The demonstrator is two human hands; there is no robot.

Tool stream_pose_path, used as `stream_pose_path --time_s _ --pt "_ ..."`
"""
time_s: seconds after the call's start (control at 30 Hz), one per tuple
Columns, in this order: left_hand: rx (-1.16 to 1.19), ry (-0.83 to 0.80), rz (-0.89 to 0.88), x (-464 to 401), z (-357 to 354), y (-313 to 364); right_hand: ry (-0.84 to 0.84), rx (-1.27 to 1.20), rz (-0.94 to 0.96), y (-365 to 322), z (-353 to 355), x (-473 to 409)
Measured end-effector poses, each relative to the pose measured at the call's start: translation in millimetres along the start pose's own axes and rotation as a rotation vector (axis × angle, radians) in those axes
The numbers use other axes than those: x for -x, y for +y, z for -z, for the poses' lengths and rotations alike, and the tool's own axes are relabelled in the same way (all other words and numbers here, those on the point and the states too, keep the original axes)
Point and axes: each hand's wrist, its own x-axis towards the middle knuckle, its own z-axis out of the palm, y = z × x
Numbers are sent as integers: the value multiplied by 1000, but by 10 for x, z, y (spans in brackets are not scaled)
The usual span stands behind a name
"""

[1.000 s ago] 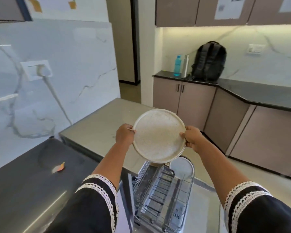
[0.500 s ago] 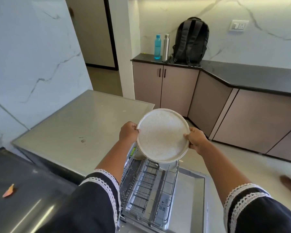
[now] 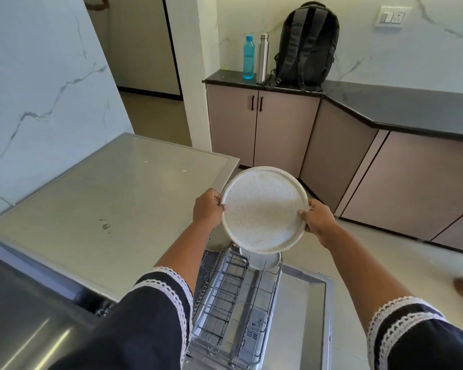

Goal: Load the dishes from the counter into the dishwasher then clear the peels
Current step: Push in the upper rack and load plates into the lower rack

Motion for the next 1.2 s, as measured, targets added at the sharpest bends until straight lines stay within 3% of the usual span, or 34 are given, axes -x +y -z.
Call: stream_pose_path --time_s 0.27,0.7,1.2 --pt "-7 54 4 -145 -845 -484 65 90 84 626 -72 -519" --pt "118 175 77 -248 -2413 -2251 49 197 197 2355 -681 -1426" --pt "108 249 -78 -1347 -2806 -3805 80 220 519 3473 -1952 -2262"
